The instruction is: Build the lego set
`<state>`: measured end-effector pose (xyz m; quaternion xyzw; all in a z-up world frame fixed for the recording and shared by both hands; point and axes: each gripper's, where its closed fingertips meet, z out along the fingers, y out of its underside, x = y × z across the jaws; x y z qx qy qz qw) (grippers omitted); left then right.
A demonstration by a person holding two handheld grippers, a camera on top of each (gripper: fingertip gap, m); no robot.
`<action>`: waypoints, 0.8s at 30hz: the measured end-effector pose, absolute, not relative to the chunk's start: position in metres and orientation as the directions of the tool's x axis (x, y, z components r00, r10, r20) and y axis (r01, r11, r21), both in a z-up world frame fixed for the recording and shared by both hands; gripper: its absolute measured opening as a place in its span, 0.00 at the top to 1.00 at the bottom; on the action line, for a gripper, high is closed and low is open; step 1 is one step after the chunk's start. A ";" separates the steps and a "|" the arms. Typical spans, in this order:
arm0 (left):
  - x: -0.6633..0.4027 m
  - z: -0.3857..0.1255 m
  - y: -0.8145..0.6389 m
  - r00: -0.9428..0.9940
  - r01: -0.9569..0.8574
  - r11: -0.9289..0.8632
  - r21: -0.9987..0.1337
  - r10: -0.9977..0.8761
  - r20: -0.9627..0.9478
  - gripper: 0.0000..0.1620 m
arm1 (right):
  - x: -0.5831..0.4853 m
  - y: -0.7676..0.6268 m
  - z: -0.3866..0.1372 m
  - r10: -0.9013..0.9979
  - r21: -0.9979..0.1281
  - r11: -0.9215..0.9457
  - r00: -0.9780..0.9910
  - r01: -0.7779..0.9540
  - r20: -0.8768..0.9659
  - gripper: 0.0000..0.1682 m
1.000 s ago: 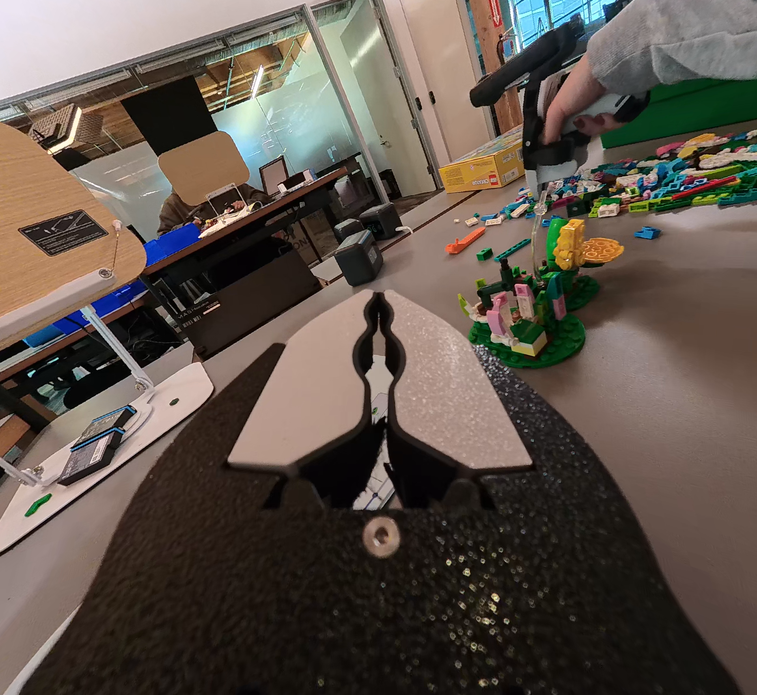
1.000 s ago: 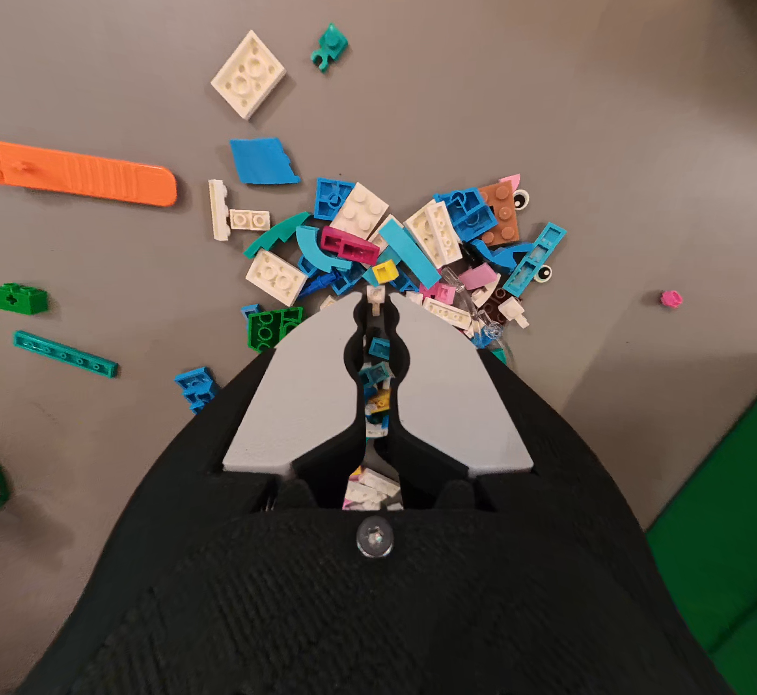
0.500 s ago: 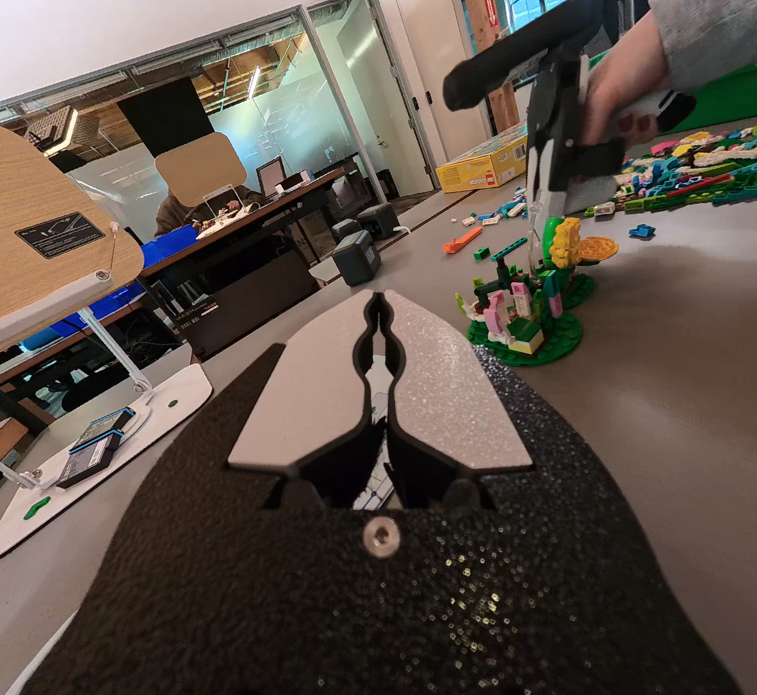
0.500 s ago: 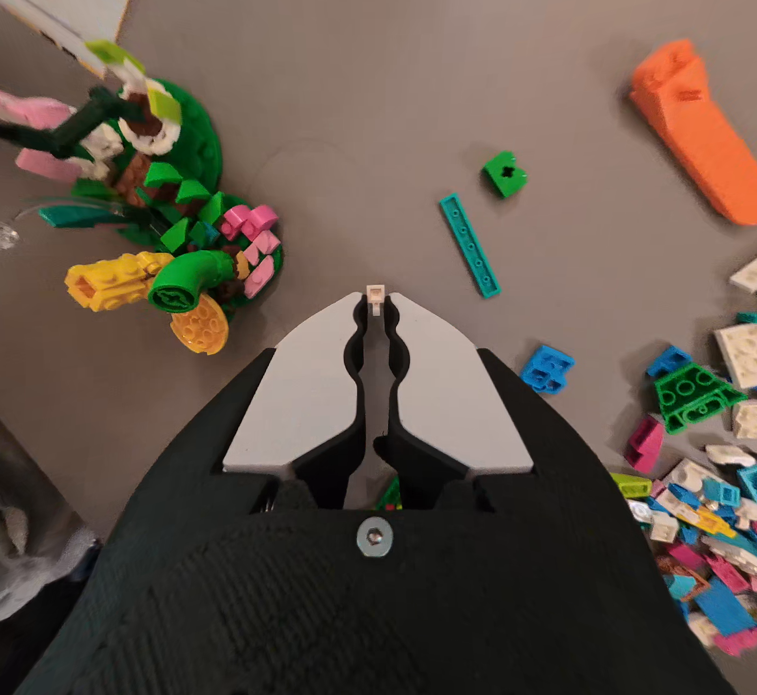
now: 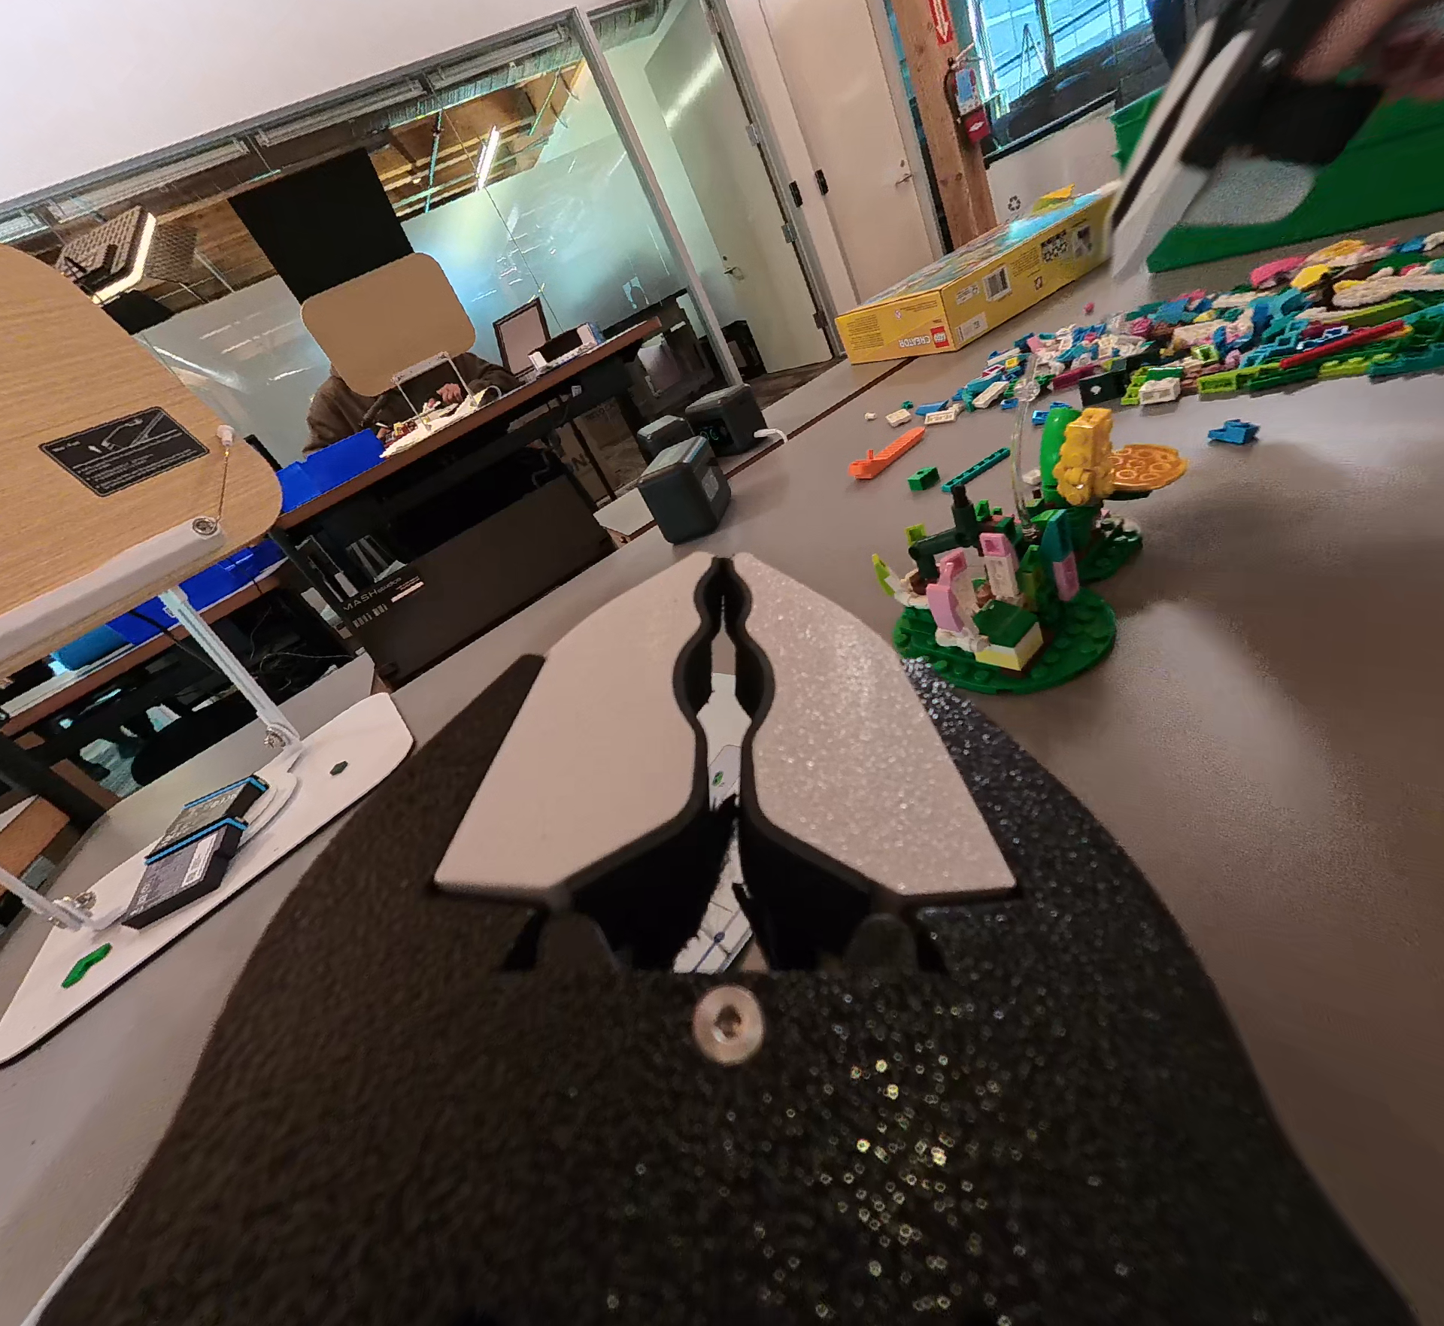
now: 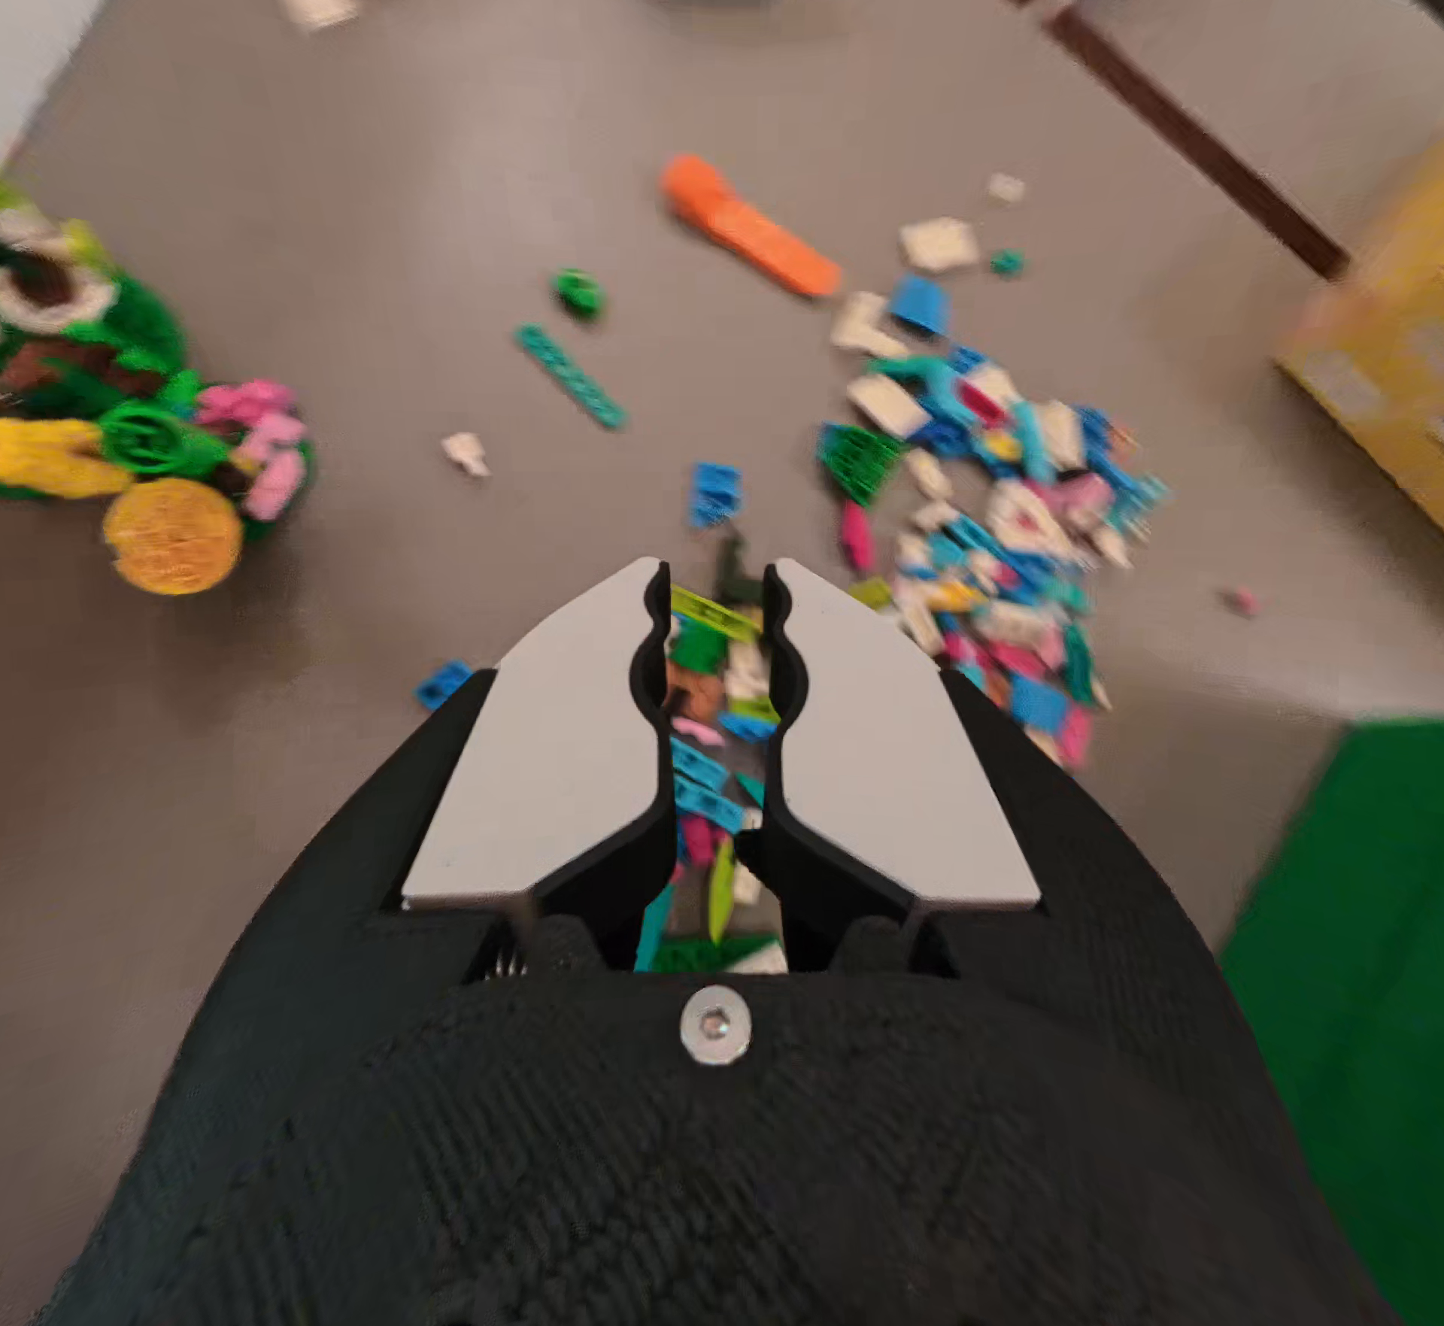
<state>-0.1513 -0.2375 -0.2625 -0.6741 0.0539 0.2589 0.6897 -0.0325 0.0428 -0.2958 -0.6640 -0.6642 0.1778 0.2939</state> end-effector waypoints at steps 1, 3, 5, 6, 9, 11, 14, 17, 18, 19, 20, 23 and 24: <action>-0.152 -0.263 -0.238 0.860 -0.430 -0.044 -0.902 0.286 -0.423 1.00 | -0.017 0.057 -0.291 0.976 -0.650 -0.004 0.144 0.760 0.162 0.87; -0.152 -0.263 -0.238 0.860 -0.429 -0.044 -0.902 0.286 -0.423 1.00 | 0.018 0.078 -0.292 0.947 -0.662 -0.102 0.276 0.743 0.164 0.88; -0.152 -0.263 -0.237 0.859 -0.431 -0.045 -0.901 0.286 -0.425 1.00 | 0.051 0.089 -0.301 0.921 -0.657 -0.180 0.360 0.732 0.148 0.88; -0.152 -0.263 -0.237 0.858 -0.432 -0.046 -0.900 0.285 -0.427 1.00 | 0.066 0.092 -0.307 0.909 -0.649 -0.221 0.395 0.728 0.133 0.88; -0.151 -0.263 -0.237 0.857 -0.436 -0.048 -0.899 0.284 -0.430 1.00 | 0.100 0.101 -0.324 0.879 -0.636 -0.314 0.468 0.705 0.086 0.88; -0.152 -0.263 -0.237 0.856 -0.436 -0.049 -0.899 0.285 -0.431 1.00 | 0.117 0.105 -0.336 0.860 -0.620 -0.364 0.506 0.695 0.062 0.88; -0.152 -0.263 -0.238 0.856 -0.435 -0.048 -0.899 0.288 -0.430 1.00 | 0.133 0.108 -0.342 0.838 -0.616 -0.380 0.539 0.690 0.087 0.89; -0.152 -0.263 -0.237 0.855 -0.437 -0.049 -0.898 0.287 -0.432 1.00 | 0.148 0.112 -0.340 0.806 -0.625 -0.381 0.576 0.682 0.137 0.89; -0.152 -0.263 -0.237 0.855 -0.438 -0.049 -0.898 0.286 -0.432 1.00 | 0.151 0.114 -0.339 0.799 -0.629 -0.384 0.585 0.676 0.141 0.89; -0.151 -0.263 -0.237 0.855 -0.438 -0.049 -0.898 0.286 -0.433 1.00 | 0.154 0.115 -0.340 0.792 -0.632 -0.390 0.594 0.669 0.140 0.90; -0.151 -0.263 -0.237 0.855 -0.438 -0.048 -0.898 0.286 -0.433 1.00 | 0.156 0.116 -0.340 0.787 -0.634 -0.398 0.602 0.663 0.136 0.89; -0.151 -0.263 -0.237 0.855 -0.438 -0.047 -0.898 0.286 -0.433 1.00 | 0.160 0.117 -0.344 0.779 -0.630 -0.417 0.615 0.655 0.124 0.89; -0.151 -0.263 -0.237 0.855 -0.439 -0.048 -0.897 0.285 -0.433 1.00 | 0.160 0.117 -0.345 0.780 -0.630 -0.420 0.615 0.653 0.118 0.89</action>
